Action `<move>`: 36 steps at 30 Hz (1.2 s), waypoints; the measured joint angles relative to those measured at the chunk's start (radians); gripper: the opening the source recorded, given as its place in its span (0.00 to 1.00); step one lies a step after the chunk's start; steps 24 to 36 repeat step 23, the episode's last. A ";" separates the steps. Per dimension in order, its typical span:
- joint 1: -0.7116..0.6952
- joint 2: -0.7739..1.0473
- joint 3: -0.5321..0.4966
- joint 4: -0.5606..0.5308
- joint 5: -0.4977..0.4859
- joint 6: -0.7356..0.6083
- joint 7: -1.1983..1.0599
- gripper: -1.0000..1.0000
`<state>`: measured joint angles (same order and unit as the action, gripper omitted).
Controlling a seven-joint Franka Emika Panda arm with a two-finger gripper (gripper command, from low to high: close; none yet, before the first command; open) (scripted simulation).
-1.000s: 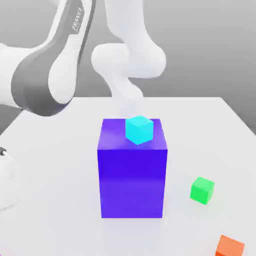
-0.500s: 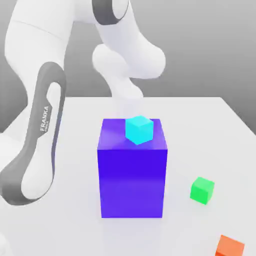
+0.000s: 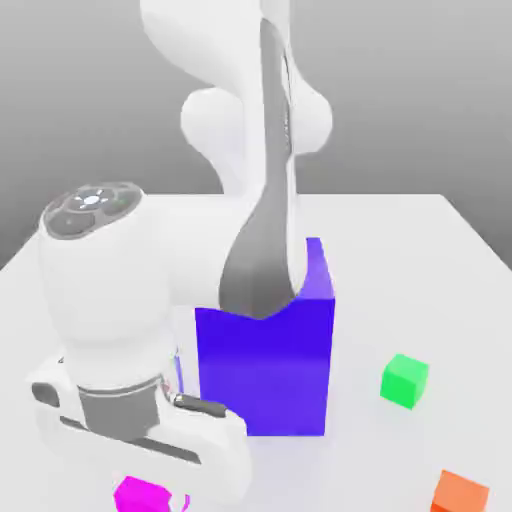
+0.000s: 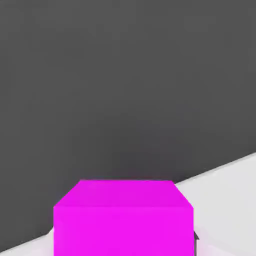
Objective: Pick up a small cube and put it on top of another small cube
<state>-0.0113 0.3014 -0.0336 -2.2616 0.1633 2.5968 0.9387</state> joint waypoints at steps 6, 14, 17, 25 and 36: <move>0.191 -0.177 0.121 -0.214 -0.045 0.057 0.220 0.00; 0.431 -0.416 0.267 -0.547 -0.100 0.106 0.664 0.00; 0.419 -0.337 0.262 -0.556 -0.152 0.190 0.716 0.00; 0.430 -0.213 0.232 -0.553 -0.241 0.306 0.780 1.00; 0.430 -0.213 0.232 -0.553 -0.241 0.306 0.780 1.00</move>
